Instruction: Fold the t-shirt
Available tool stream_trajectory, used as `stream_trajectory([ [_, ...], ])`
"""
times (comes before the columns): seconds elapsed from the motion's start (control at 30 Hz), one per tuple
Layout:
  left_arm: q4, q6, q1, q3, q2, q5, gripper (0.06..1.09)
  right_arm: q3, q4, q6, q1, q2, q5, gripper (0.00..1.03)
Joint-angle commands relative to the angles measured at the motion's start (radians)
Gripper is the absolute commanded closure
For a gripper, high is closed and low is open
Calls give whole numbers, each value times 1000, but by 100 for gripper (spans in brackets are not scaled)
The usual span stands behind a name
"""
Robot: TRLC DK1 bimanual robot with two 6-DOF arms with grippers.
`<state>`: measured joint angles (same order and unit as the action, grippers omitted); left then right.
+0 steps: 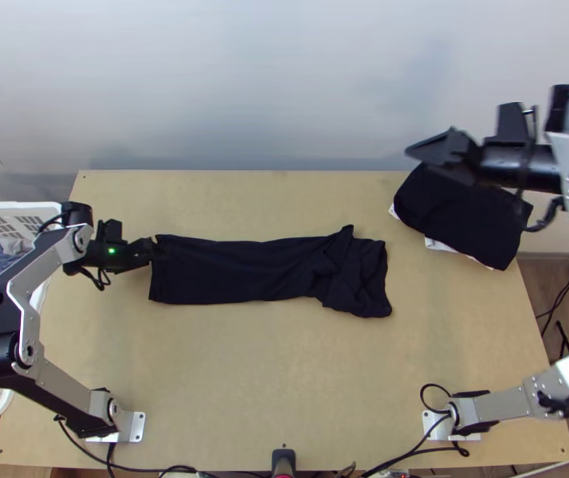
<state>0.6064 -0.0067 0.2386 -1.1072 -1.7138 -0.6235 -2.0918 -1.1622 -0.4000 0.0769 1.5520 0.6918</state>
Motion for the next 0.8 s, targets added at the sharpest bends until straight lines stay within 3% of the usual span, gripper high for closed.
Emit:
stream_trajectory([
  [0.0,-50,5,-33,29,-21,21,10,-17,78,-85,-49,-115,-2,4],
  [0.3,-91,30,-78,33,-47,113,10,-16,84,-126,-132,-199,-3,4],
  [0.77,-62,-26,-239,37,-3,79,16,38,84,-149,-146,-253,-2,4],
])
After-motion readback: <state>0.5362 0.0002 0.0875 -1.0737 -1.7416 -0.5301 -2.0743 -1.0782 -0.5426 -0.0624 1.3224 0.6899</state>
